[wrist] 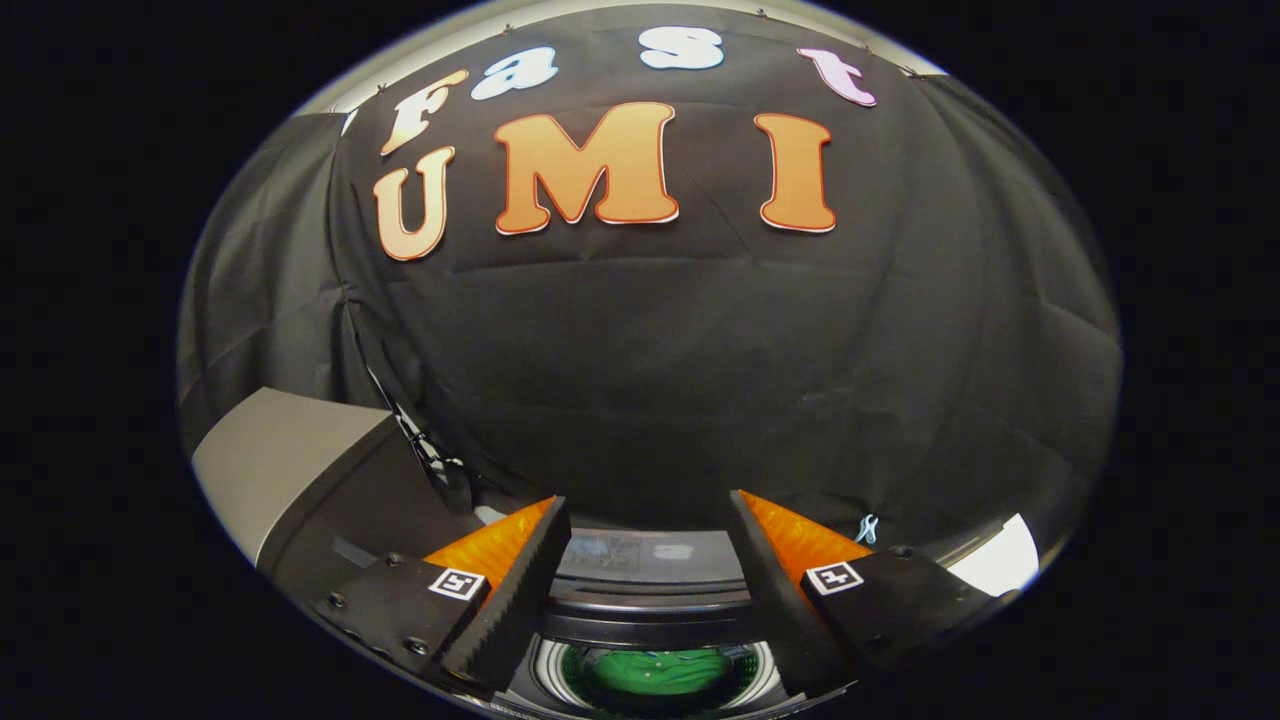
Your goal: Put the clothes into the washing machine and then close the washing machine lid.
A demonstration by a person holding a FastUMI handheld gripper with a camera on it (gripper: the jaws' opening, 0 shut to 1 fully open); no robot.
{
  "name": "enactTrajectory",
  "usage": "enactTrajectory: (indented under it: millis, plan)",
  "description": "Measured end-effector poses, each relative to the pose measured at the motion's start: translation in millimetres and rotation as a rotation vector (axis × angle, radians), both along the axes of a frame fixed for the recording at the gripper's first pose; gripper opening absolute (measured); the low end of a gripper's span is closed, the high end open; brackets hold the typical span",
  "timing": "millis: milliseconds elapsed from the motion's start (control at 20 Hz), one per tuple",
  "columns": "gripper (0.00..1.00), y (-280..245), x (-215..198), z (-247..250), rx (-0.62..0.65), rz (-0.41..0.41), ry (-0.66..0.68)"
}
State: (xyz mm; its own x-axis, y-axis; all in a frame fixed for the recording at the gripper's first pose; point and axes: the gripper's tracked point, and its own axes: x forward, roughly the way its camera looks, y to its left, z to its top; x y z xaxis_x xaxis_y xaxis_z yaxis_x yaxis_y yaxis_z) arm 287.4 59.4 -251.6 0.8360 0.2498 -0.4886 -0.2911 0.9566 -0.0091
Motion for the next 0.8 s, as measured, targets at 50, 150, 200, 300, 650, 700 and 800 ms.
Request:
enactTrajectory:
  millis: [50,150,200,300,650,700,800]
  plan:
    - [1.00,0,-3,-2,-0.001,-0.002,0.010]
    - [1.00,-4,-13,-10,-0.007,-0.006,0.040]
    - [1.00,-5,-19,-13,-0.009,-0.006,0.051]
    - [1.00,-8,-33,-23,-0.015,-0.001,0.085]
    - [1.00,-11,-55,-48,0.007,-0.009,0.166]
    - [1.00,-12,-54,-46,0.001,-0.008,0.159]
    - [1.00,-10,-53,-37,-0.005,0.005,0.135]
